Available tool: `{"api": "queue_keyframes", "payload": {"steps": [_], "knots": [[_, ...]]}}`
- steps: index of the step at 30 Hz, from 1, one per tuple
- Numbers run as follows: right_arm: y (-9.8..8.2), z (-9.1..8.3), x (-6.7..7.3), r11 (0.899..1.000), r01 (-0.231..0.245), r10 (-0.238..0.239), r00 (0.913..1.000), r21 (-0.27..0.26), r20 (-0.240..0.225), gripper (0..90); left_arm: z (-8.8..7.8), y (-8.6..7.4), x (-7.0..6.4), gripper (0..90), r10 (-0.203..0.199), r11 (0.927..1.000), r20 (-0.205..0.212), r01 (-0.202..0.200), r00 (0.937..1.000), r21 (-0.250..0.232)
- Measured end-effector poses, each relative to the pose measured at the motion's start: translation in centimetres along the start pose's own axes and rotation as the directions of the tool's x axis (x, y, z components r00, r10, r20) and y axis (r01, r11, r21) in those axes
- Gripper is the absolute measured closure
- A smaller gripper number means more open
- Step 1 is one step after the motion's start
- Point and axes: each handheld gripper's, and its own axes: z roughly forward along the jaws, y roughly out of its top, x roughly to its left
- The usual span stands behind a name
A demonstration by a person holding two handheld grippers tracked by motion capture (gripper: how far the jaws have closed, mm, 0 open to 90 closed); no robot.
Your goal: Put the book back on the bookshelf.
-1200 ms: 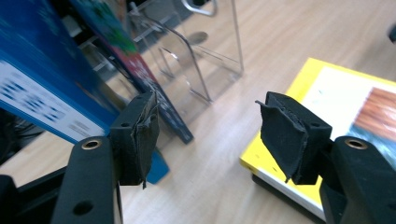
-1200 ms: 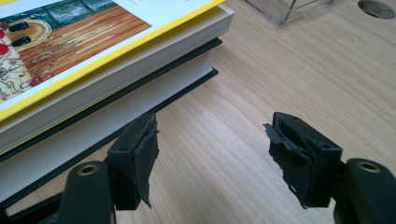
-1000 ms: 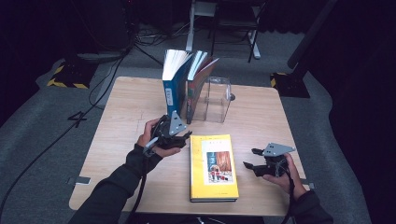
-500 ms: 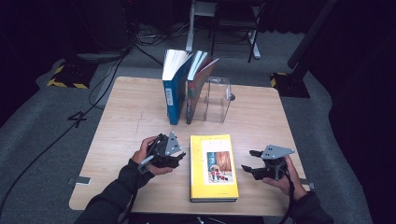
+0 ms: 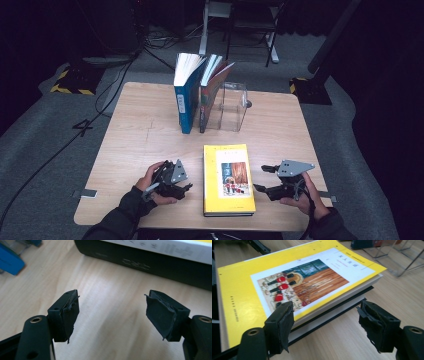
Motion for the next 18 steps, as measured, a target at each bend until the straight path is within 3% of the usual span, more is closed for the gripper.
{"api": "queue_keyframes", "payload": {"steps": [4, 8, 11, 15, 18], "knots": [[0.2, 0.4, 0.7, 1.0, 0.01, -0.01, 0.9997, 0.023, -0.021, 26.7, -0.5, -0.8, -0.8, 26.5, -0.018, 0.9993, 0.058, 0.019, 0.9982, -0.032], [0.5, 1.0, 1.4, 0.999, 0.008, -0.006, 0.999, 0.043, -0.045, 25.4, -0.2, -1.7, -1.6, 25.9, -0.012, 0.9999, 0.098, 0.013, 0.9951, -0.01], [0.6, 1.3, 1.8, 0.998, 0.006, -0.002, 0.9976, 0.061, -0.069, 25.5, 0.0, -2.1, -2.3, 25.5, -0.008, 0.9999, 0.103, 0.008, 0.9946, 0.007], [0.5, 1.8, 2.1, 0.995, 0.001, 0.012, 0.9915, 0.095, -0.13, 26.0, 0.2, -2.0, -3.3, 25.4, -0.022, 0.9997, 0.145, 0.024, 0.9891, -0.011], [0.3, 2.2, 1.8, 0.991, -0.034, 0.055, 0.9859, 0.13, -0.158, 22.9, 0.6, -2.1, -3.3, 23.9, -0.044, 0.9985, 0.174, 0.049, 0.9837, -0.026]]}}
